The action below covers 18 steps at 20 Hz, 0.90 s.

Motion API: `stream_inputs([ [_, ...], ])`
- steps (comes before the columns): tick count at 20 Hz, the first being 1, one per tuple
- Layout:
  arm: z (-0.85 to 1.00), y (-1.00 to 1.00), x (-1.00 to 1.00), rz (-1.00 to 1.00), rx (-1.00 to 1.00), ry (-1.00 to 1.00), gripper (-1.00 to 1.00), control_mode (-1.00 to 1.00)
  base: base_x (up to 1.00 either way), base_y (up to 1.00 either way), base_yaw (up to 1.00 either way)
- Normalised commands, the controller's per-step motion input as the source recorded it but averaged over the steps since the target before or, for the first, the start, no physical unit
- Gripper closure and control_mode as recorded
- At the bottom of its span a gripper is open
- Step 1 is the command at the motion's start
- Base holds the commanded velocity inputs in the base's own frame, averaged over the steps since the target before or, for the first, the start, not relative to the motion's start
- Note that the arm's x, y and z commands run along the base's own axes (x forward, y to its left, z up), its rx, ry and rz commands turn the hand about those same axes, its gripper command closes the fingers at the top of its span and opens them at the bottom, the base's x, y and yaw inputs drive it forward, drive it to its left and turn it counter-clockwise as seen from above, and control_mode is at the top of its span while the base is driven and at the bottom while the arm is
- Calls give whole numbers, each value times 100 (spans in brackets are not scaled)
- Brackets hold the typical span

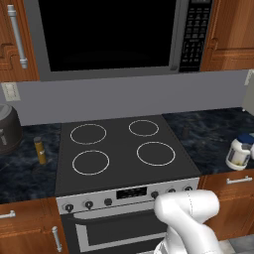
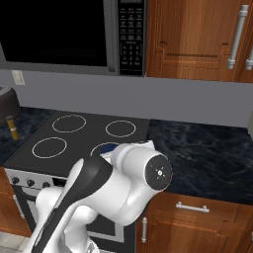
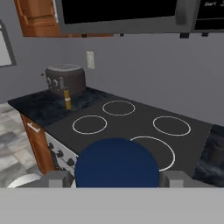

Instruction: Collect the turmeric, mayonnaise, and shaker from the cabinet and place them next to the stove.

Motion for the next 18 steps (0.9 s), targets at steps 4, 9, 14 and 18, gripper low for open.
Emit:
stream_inputs([
  [4,-31,-35,62,11,0,6,100,-100,0,0,0],
  [9,-32,-55,67,18,1,2,100,-100,0,0,0],
  [14,-29,-37,61,18,2,0,100,-100,0,0,0],
  [18,-26,-3,39,9,0,0,100,-100,0,0,0],
])
